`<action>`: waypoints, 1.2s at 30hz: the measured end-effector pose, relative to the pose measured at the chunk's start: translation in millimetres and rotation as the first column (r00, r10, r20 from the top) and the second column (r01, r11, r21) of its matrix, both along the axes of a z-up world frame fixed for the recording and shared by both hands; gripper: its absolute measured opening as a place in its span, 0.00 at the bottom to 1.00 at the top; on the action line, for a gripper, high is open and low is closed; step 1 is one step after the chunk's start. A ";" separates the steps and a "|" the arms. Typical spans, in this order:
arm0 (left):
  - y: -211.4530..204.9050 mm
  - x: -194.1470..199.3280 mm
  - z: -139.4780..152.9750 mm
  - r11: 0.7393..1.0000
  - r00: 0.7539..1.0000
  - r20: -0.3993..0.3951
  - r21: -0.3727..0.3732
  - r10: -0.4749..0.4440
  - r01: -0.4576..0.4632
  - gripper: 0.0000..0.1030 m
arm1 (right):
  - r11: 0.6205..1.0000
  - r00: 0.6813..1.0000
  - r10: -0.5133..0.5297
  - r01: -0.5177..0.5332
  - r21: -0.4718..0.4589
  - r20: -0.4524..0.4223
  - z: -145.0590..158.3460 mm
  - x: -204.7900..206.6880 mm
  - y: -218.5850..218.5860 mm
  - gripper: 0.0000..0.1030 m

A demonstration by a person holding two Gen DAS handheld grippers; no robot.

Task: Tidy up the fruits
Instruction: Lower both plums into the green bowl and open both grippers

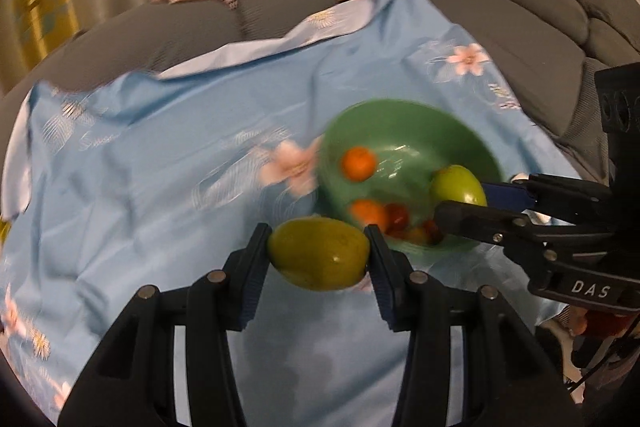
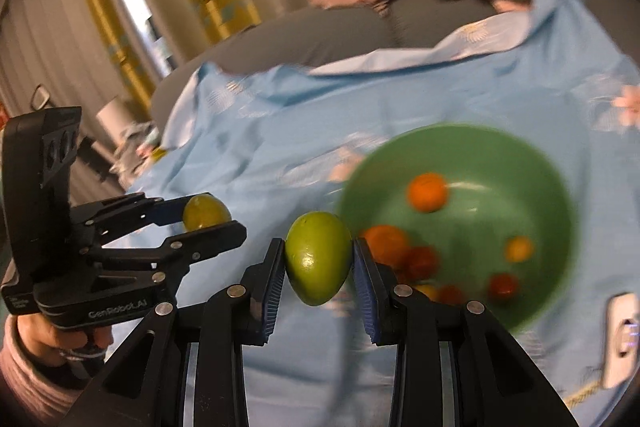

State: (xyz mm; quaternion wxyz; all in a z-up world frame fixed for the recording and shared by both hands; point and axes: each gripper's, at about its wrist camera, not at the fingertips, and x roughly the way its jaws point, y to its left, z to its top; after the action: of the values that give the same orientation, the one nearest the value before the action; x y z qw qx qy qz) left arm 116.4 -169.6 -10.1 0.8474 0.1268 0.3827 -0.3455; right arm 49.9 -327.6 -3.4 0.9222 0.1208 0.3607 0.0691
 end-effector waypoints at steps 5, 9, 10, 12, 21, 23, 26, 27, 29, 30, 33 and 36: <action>-42.5 1.7 -2.7 0.998 0.998 -0.006 0.023 -0.063 0.064 0.46 | 0.997 0.998 -0.069 0.069 -0.026 -0.001 1.6 -5.9 -33.8 0.34; -64.2 7.8 -13.5 0.994 0.996 -0.025 0.061 -0.090 0.091 0.46 | 0.995 0.994 -0.099 0.097 -0.029 -0.044 -10.5 0.3 -48.4 0.34; -68.7 10.1 -17.5 0.993 0.995 -0.034 0.070 -0.091 0.093 0.46 | 0.994 0.993 -0.103 0.102 -0.029 -0.055 -13.5 2.5 -50.8 0.34; -75.4 14.8 -25.8 0.992 0.994 -0.055 0.084 -0.093 0.097 0.46 | 0.994 0.991 -0.110 0.108 -0.034 -0.080 -21.3 7.0 -55.9 0.34; -103.3 28.7 -49.6 0.986 0.990 -0.113 0.131 -0.087 0.102 0.46 | 0.989 0.981 -0.130 0.117 -0.093 -0.142 -35.9 18.1 -68.5 0.35; -105.1 31.4 -49.7 0.986 0.990 -0.117 0.135 -0.081 0.096 0.49 | 0.986 0.978 -0.138 0.121 -0.112 -0.157 -37.5 22.0 -69.1 0.35; -103.0 32.3 -45.0 0.986 0.994 -0.095 0.151 -0.050 0.064 0.63 | 0.983 0.976 -0.145 0.123 -0.134 -0.164 -36.1 24.6 -68.0 0.35; -101.1 32.4 -42.4 0.988 0.995 -0.090 0.147 -0.045 0.058 0.65 | 0.983 0.976 -0.146 0.124 -0.138 -0.160 -33.8 24.3 -67.9 0.35; -96.7 31.6 -37.6 0.988 0.996 -0.084 0.149 -0.027 0.040 0.73 | 0.981 0.976 -0.153 0.131 -0.145 -0.157 -29.9 23.8 -68.1 0.35; -94.1 29.1 -32.7 0.988 0.997 -0.071 0.150 -0.022 0.033 0.75 | 0.979 0.976 -0.156 0.133 -0.152 -0.153 -25.3 21.6 -67.3 0.35; -86.4 22.5 -18.4 0.988 0.999 -0.037 0.157 0.002 0.004 0.84 | 0.978 0.980 -0.149 0.126 -0.164 -0.135 -11.3 15.9 -63.0 0.35; -74.6 16.8 3.6 0.991 0.999 -0.034 0.132 0.028 -0.023 0.94 | 0.978 0.983 -0.138 0.117 -0.174 -0.117 11.6 8.0 -58.6 0.35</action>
State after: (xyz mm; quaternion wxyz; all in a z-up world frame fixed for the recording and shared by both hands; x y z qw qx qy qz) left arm 133.2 -244.1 -6.5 0.8346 0.1712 0.4214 -0.3108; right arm 57.9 -386.3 8.2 0.9065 0.0703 0.4153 -0.0286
